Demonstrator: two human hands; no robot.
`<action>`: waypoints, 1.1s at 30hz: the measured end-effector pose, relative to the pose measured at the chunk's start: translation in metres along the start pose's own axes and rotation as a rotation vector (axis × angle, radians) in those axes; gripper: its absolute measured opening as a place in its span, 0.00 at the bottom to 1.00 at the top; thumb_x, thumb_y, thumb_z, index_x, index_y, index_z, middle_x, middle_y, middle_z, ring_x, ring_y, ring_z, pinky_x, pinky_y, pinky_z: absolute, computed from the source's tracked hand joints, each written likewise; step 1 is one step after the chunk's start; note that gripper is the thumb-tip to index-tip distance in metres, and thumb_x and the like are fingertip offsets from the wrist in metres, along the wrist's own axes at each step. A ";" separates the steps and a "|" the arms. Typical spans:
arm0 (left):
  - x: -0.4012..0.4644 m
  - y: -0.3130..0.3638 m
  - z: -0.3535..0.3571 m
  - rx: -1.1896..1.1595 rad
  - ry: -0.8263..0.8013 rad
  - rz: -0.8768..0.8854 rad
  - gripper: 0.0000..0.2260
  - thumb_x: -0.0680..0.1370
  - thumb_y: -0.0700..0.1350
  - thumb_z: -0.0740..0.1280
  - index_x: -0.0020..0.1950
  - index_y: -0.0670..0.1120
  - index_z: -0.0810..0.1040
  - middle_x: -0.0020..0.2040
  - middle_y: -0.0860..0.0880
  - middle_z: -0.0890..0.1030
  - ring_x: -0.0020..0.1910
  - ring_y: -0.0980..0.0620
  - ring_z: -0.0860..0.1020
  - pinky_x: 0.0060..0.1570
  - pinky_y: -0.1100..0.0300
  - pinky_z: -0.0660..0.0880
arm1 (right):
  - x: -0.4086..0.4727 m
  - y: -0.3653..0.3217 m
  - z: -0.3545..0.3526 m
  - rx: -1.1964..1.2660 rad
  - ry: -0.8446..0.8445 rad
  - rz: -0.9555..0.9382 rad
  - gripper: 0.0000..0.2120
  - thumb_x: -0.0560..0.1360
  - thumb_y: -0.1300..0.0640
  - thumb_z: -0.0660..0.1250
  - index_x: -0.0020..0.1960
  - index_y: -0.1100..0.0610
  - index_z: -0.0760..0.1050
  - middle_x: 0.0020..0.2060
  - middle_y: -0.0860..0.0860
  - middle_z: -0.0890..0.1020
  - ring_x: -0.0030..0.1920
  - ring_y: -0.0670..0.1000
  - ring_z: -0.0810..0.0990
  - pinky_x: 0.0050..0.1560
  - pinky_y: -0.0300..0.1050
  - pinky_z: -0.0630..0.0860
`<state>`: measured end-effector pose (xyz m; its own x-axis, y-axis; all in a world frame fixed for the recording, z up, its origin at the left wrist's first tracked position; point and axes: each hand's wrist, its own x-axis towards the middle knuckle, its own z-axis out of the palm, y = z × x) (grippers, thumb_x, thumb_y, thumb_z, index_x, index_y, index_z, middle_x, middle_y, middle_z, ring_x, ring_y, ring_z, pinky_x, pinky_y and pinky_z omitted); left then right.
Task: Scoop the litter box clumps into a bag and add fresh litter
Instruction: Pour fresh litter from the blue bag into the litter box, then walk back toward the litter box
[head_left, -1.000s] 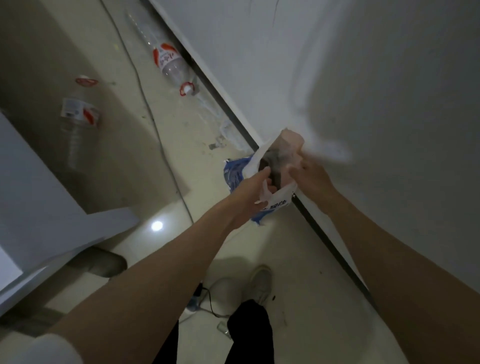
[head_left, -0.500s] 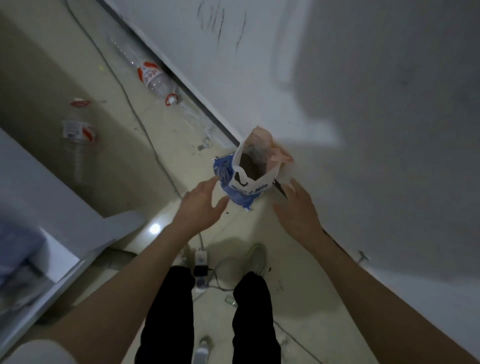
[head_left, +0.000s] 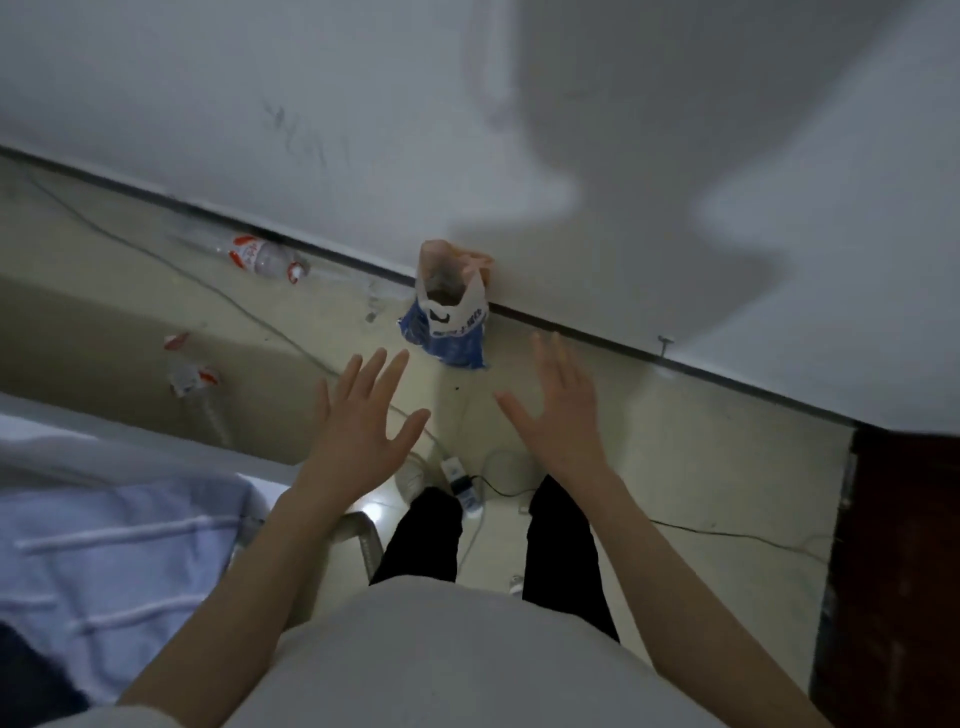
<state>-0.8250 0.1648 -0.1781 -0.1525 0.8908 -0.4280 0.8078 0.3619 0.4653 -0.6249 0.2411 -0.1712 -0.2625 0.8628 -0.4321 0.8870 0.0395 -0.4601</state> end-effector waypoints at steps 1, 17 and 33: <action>-0.005 0.010 0.000 -0.011 -0.002 0.008 0.36 0.71 0.67 0.47 0.76 0.53 0.53 0.77 0.49 0.54 0.76 0.48 0.48 0.72 0.42 0.45 | -0.011 0.006 -0.005 0.021 0.028 0.019 0.37 0.75 0.37 0.56 0.77 0.51 0.47 0.77 0.51 0.49 0.77 0.51 0.47 0.75 0.55 0.45; -0.061 0.239 0.082 0.337 -0.112 0.560 0.38 0.69 0.68 0.40 0.76 0.52 0.53 0.77 0.49 0.53 0.76 0.46 0.46 0.71 0.45 0.40 | -0.212 0.213 -0.103 0.229 0.345 0.421 0.34 0.77 0.38 0.53 0.77 0.48 0.44 0.77 0.48 0.46 0.77 0.48 0.42 0.74 0.54 0.38; -0.260 0.529 0.321 0.565 -0.523 1.390 0.43 0.67 0.73 0.32 0.76 0.53 0.48 0.77 0.51 0.49 0.76 0.49 0.44 0.73 0.44 0.41 | -0.559 0.419 -0.093 0.230 0.691 1.127 0.44 0.66 0.27 0.35 0.77 0.46 0.45 0.77 0.48 0.49 0.77 0.51 0.45 0.75 0.56 0.44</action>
<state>-0.1754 0.0366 -0.0694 0.9610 0.1944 -0.1966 0.2617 -0.8689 0.4202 -0.0717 -0.1775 -0.0503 0.8688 0.4470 -0.2131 0.3896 -0.8826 -0.2631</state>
